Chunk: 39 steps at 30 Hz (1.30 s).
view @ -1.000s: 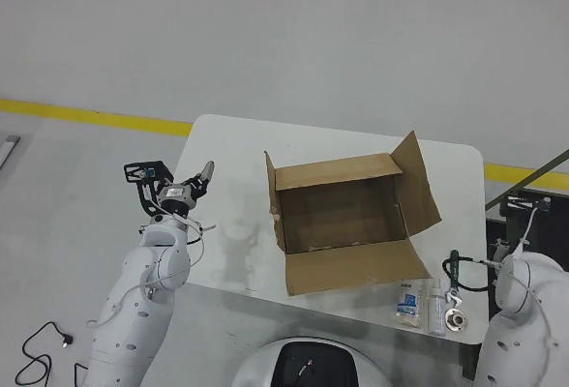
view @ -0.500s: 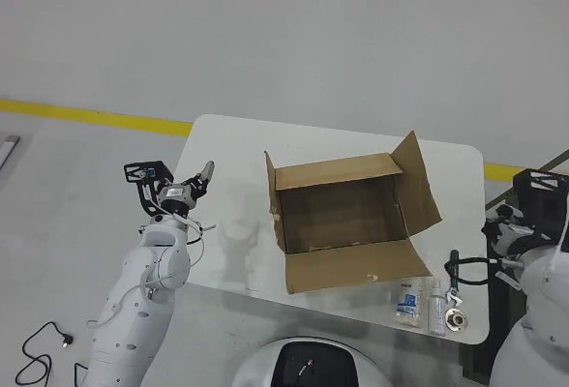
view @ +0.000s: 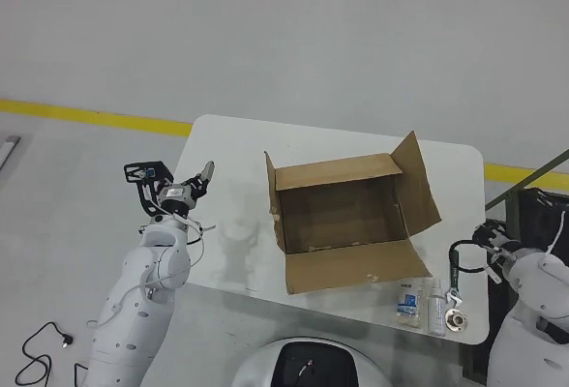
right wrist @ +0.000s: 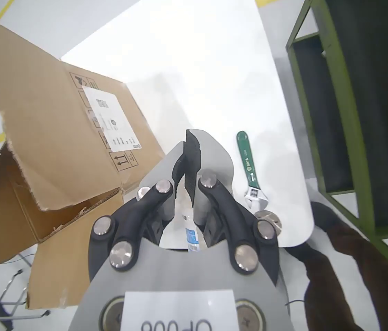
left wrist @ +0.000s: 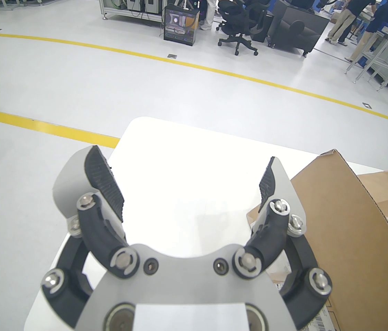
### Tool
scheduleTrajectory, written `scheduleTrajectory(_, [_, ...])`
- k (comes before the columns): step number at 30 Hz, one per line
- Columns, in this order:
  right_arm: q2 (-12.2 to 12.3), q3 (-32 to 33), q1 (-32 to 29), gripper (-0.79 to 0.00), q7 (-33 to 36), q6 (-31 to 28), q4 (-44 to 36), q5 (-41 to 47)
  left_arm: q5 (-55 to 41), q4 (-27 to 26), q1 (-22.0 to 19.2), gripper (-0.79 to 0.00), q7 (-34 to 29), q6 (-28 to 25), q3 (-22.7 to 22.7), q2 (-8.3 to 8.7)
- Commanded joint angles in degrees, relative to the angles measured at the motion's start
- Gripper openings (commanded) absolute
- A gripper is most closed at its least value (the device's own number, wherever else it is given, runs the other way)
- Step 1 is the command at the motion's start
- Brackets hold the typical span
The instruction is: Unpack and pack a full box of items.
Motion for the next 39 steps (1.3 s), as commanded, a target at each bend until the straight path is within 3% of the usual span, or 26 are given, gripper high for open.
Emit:
scheduleTrajectory(1, [0.25,-0.10,0.35,-0.785,-1.11,-1.27,3.04,1.76,0.00,0.00,0.00,0.000,0.00,0.00,0.00,0.00])
scheduleTrajectory(4, [0.59,-0.24,0.51,-0.785,-1.95,-1.79,6.24,3.07,0.00,0.00,0.00,0.000,0.00,0.00,0.00,0.00])
scheduleTrajectory(14, [0.59,-0.25,0.40,-0.785,-2.37,-1.80,6.38,3.28,0.00,0.00,0.00,0.000,0.00,0.00,0.00,0.00])
scheduleTrajectory(17, [0.57,-0.13,-0.21,-0.785,-7.88,-1.39,9.66,8.52,0.00,0.00,0.00,0.000,0.00,0.00,0.00,0.00])
scheduleTrajectory(27, [0.91,-0.28,1.00,-0.785,-15.74,-3.81,19.93,28.32,0.00,0.00,0.00,0.000,0.00,0.00,0.00,0.00])
scheduleTrajectory(39, [1.60,-7.45,2.73,-0.785,-20.44,-6.78,28.65,34.23,0.00,0.00,0.00,0.000,0.00,0.00,0.00,0.00])
